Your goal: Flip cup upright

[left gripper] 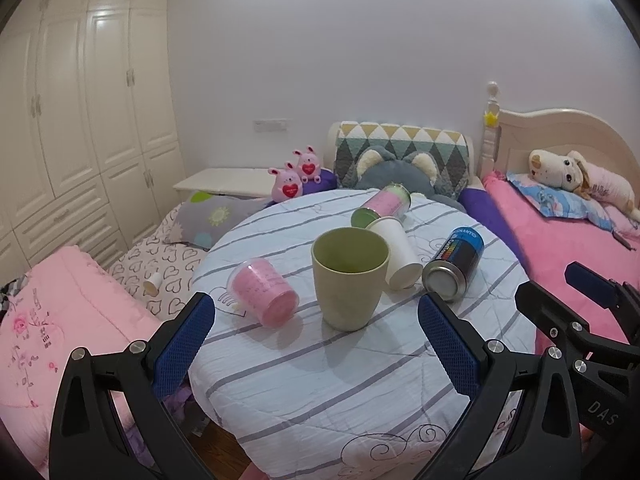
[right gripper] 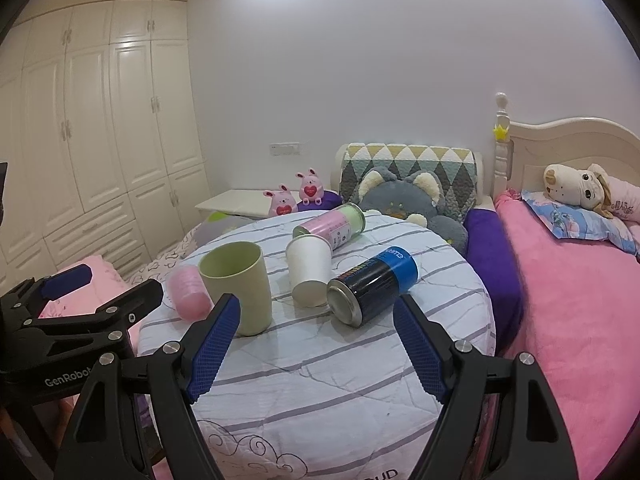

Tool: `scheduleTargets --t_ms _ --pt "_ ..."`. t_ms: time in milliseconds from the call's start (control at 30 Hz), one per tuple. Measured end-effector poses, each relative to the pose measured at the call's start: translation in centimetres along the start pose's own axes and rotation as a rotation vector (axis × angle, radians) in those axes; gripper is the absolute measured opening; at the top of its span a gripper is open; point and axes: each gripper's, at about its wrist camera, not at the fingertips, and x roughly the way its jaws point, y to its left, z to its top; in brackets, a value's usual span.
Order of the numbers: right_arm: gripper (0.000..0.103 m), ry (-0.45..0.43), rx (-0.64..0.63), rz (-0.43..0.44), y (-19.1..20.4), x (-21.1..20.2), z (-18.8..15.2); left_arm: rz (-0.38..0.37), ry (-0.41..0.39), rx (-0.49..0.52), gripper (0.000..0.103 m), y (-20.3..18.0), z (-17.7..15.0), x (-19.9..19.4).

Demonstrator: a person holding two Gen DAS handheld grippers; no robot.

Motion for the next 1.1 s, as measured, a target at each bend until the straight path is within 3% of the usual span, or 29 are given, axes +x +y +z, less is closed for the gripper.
scheduleTargets --t_ms 1100 --pt "0.080 0.016 0.012 0.016 -0.9 0.9 -0.2 0.006 0.013 0.001 0.103 -0.4 -0.3 1.3"
